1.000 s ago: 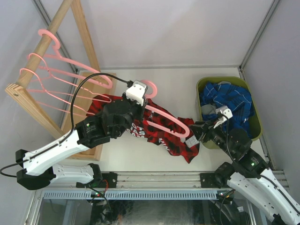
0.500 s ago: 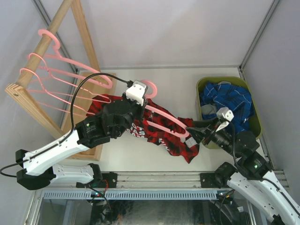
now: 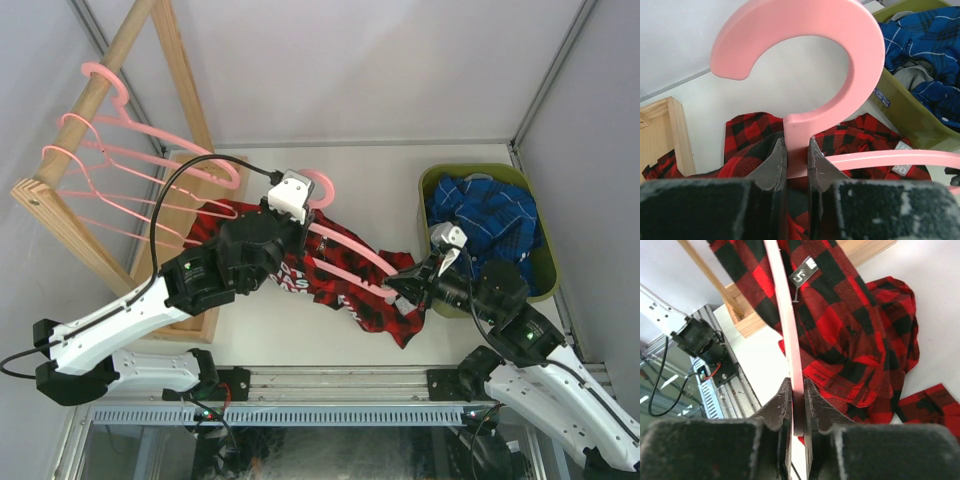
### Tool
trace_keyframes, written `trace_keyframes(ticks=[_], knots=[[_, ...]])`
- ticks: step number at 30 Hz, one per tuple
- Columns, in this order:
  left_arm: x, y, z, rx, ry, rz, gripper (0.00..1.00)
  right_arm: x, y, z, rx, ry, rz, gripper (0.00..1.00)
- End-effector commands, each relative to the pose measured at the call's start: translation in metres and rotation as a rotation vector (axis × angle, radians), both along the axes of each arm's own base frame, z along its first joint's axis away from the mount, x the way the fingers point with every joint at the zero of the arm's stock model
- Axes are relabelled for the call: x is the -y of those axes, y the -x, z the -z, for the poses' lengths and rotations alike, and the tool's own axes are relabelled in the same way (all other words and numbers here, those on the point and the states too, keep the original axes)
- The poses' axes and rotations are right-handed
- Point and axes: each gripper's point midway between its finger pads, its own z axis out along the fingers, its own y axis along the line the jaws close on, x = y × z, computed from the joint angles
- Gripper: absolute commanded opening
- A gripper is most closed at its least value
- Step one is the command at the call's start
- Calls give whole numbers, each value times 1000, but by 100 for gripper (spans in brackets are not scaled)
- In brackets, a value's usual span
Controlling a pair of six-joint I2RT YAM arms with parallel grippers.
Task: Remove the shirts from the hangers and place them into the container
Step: Remove the shirt from the hanger.
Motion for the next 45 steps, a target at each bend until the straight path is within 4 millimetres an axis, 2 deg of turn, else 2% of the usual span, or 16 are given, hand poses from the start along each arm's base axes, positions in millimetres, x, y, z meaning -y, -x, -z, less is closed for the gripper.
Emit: trace_keyframes(ticks=[1,8,11,13,20,26,28,31,33,35,39,42,43,45], knots=[[-3,1,-29,37,108,-8,0,-3,3,-23,29,-49,-19,0],[-2,1,-28,35,111,-3,0,-2,3,-23,17,-57,-10,0],[-2,2,-28,34,115,3,0,-2,3,-22,11,-53,-10,23],[-2,2,-29,35,121,3,0,-6,6,-19,3,-46,-39,31],[-4,3,-31,38,131,3,0,-12,2,-9,-36,-22,-59,31],[-5,3,-29,38,123,1,1,-10,2,-17,17,-58,-48,31],[-5,3,-26,33,116,1,7,-5,1,-19,-6,-89,-4,0],[-4,3,-23,29,110,2,8,5,-1,-18,9,-81,46,0],[-4,3,-23,29,111,-1,5,8,2,-18,18,-78,43,0],[-4,3,-26,33,118,4,2,7,7,-18,22,-77,18,3],[-3,3,-28,39,121,10,2,1,13,-19,14,-83,-35,0],[-1,5,-26,35,115,22,10,5,8,-22,22,-95,6,0],[0,5,-24,32,106,29,16,9,4,-23,31,-96,36,0],[-2,6,-19,24,82,34,43,18,1,-26,57,-91,88,0]])
